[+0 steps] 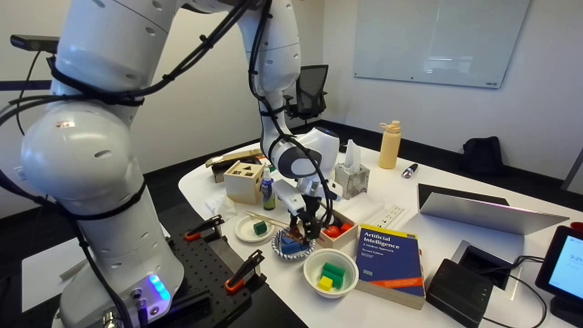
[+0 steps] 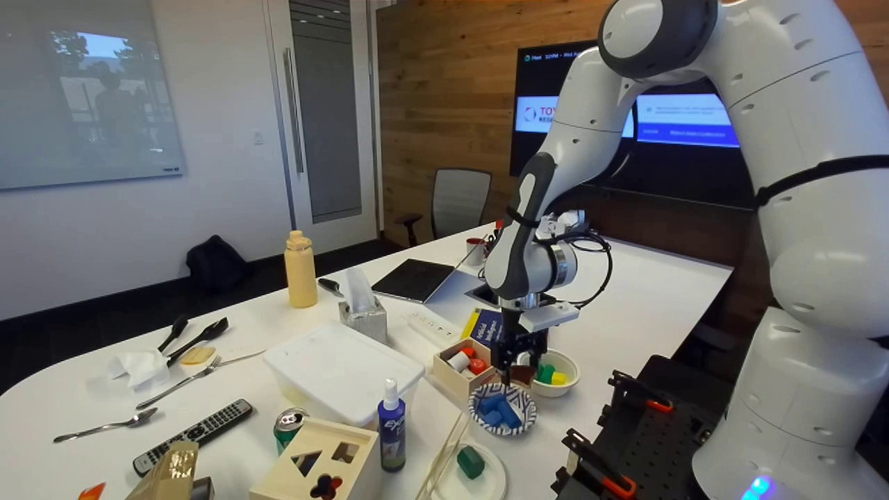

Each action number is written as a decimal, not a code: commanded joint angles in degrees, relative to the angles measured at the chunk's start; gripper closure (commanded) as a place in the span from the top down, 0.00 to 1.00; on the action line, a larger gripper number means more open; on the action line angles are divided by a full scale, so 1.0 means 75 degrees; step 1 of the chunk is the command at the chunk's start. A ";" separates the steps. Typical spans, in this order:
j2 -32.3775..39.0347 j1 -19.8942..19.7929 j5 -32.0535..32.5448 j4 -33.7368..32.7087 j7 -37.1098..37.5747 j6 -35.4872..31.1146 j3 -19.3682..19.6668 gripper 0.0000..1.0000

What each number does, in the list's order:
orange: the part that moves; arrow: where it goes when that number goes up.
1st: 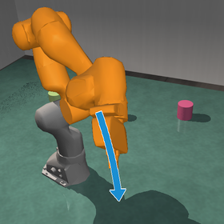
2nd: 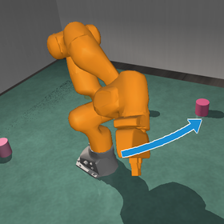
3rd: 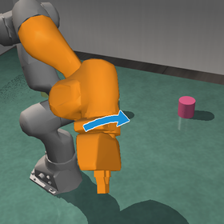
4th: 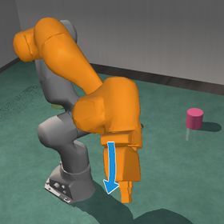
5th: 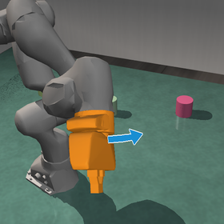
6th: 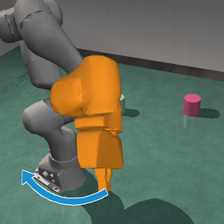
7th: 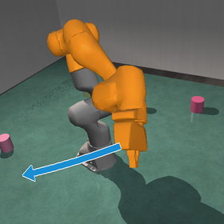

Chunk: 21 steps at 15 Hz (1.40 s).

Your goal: Remove the toy steak from the white bowl on the right and put it on the white plate on the left

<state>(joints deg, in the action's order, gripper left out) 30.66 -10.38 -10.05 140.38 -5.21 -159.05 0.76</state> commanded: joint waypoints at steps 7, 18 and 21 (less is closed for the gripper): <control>-0.0144 0.0686 -0.0059 0.0337 0.0524 -0.0154 -0.0717 0.63; 0.0564 0.1342 -0.0397 0.0280 0.0877 -0.0796 -0.1749 0.63; 0.0884 0.1619 -0.0317 0.0068 0.1077 -0.1045 -0.1824 0.63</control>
<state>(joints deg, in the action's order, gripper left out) 35.41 -0.50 -12.25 142.21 0.54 -164.67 -12.59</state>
